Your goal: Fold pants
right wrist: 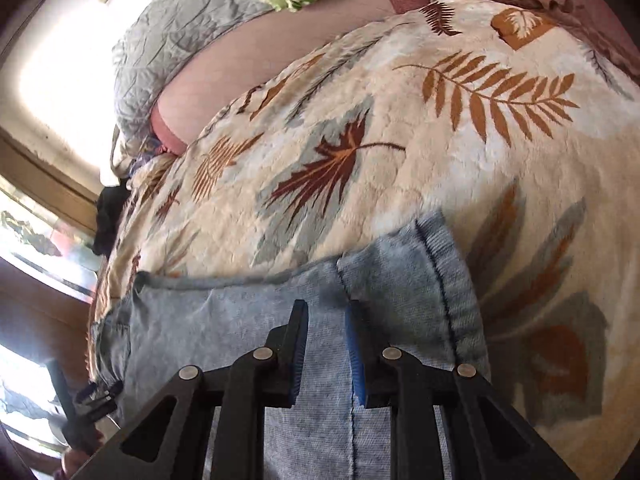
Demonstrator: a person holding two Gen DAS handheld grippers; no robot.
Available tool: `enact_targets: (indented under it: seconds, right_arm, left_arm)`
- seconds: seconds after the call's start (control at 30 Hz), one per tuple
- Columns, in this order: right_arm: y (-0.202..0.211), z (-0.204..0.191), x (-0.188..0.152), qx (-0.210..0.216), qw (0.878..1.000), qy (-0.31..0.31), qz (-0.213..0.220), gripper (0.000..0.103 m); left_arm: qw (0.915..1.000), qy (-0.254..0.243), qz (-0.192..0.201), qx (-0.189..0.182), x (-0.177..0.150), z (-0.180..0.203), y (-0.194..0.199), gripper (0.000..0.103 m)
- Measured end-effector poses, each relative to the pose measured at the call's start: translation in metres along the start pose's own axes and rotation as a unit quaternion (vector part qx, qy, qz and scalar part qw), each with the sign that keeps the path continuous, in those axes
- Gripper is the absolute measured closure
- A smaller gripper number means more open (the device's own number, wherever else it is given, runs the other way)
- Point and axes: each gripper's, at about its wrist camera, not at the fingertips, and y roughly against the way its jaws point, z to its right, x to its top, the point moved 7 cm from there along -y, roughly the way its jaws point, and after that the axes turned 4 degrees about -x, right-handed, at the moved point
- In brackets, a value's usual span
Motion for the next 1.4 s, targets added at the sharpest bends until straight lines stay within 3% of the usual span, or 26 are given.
enact_targets:
  seconds: [0.1, 0.27, 0.4, 0.6, 0.7, 0.8, 1.07, 1.2, 1.3, 1.4]
  right_arm:
    - [0.002, 0.011, 0.017, -0.034, 0.999, -0.003, 0.033, 0.081]
    - [0.014, 0.01, 0.021, -0.001, 0.999, -0.014, 0.044, 0.08]
    - [0.015, -0.027, 0.002, 0.039, 0.997, 0.052, 0.035, 0.056]
    - [-0.01, -0.072, -0.023, 0.039, 0.992, 0.117, 0.001, 0.056]
    - [-0.026, -0.074, -0.022, 0.025, 0.994, 0.103, -0.015, 0.056]
    - [-0.041, -0.067, -0.018, 0.02, 0.996, 0.075, -0.034, 0.056]
    - [-0.028, -0.064, -0.003, 0.0, 0.998, 0.067, 0.012, 0.056]
    - [-0.012, -0.081, -0.007, 0.048, 0.994, 0.095, 0.026, 0.056]
    - [-0.014, -0.096, -0.018, 0.056, 0.991, 0.121, 0.02, 0.056]
    - [-0.022, -0.112, -0.027, 0.066, 0.989, 0.136, 0.006, 0.056]
  left_arm:
    - [1.0, -0.006, -0.002, 0.003, 0.0, 0.001, 0.001, 0.0]
    - [0.9999, -0.005, 0.004, 0.014, -0.002, -0.002, 0.019, 0.0]
    - [0.9986, -0.028, 0.044, -0.007, 0.002, 0.022, 0.05, 0.0]
    - [0.991, -0.101, 0.053, -0.069, -0.007, 0.097, 0.07, 0.0]
    - [0.9874, -0.135, 0.048, -0.067, -0.015, 0.122, 0.066, 0.0]
    - [0.9864, -0.147, 0.031, -0.066, -0.02, 0.131, 0.055, 0.0]
    - [0.9889, -0.115, 0.011, -0.093, -0.018, 0.124, 0.047, 0.0]
    - [0.9884, -0.12, 0.014, -0.092, -0.026, 0.129, 0.056, 0.0]
    - [0.9844, -0.132, 0.02, -0.114, -0.032, 0.143, 0.07, 0.0]
    - [0.9814, -0.151, 0.029, -0.114, -0.034, 0.156, 0.077, 0.0]
